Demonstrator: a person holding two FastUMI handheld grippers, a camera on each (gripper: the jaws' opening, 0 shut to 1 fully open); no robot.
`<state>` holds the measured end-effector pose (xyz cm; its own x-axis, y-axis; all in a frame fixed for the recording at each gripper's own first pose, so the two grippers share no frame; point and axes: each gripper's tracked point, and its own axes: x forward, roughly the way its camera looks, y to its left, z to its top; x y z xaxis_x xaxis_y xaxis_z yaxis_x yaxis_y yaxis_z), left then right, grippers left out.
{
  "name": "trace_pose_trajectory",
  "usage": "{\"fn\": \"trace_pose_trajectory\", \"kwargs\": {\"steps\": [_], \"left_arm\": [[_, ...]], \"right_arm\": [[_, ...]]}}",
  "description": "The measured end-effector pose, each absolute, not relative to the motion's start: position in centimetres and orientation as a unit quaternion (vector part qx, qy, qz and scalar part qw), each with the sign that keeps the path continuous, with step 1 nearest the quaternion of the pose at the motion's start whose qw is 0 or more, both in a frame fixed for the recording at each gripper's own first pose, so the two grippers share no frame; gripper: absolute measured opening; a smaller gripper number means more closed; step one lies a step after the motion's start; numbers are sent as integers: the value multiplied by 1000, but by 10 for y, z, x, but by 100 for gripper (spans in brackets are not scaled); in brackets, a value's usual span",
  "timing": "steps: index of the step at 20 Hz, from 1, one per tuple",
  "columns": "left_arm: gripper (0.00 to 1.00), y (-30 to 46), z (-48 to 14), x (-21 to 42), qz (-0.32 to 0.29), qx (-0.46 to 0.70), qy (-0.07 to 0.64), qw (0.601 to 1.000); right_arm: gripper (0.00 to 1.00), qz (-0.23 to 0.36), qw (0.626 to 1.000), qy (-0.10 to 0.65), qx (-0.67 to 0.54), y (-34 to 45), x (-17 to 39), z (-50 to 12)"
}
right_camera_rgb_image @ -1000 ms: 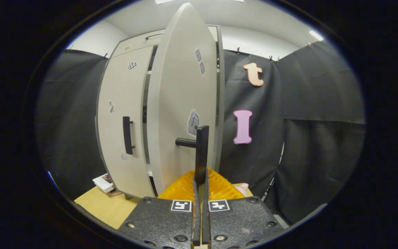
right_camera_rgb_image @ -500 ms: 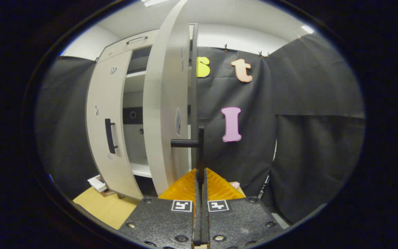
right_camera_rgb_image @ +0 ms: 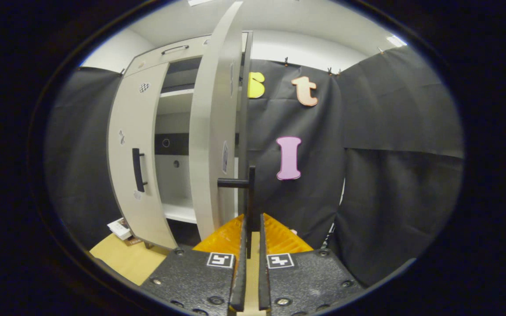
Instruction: Open the right door of the double-door shoe cabinet with the right hand, and open the left door with the left hand.
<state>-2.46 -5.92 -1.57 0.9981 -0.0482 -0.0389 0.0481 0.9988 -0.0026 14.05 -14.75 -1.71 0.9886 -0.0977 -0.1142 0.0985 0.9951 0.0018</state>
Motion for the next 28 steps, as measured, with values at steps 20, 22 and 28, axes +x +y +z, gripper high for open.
{"fn": "trace_pose_trajectory", "kwargs": {"steps": [20, 22, 28], "left_arm": [[96, -5, -24, -13, -15, 16, 20, 1000], [96, -9, -24, 3, -19, 17, 20, 999], [96, -40, -13, 83, -32, 16, 3, 999]], "right_arm": [[100, -9, 999, 28, 22, -45, -11, -20], [100, -8, 999, 32, 32, -43, -14, -21], [100, -8, 999, 32, 20, -47, -13, -12]]}}
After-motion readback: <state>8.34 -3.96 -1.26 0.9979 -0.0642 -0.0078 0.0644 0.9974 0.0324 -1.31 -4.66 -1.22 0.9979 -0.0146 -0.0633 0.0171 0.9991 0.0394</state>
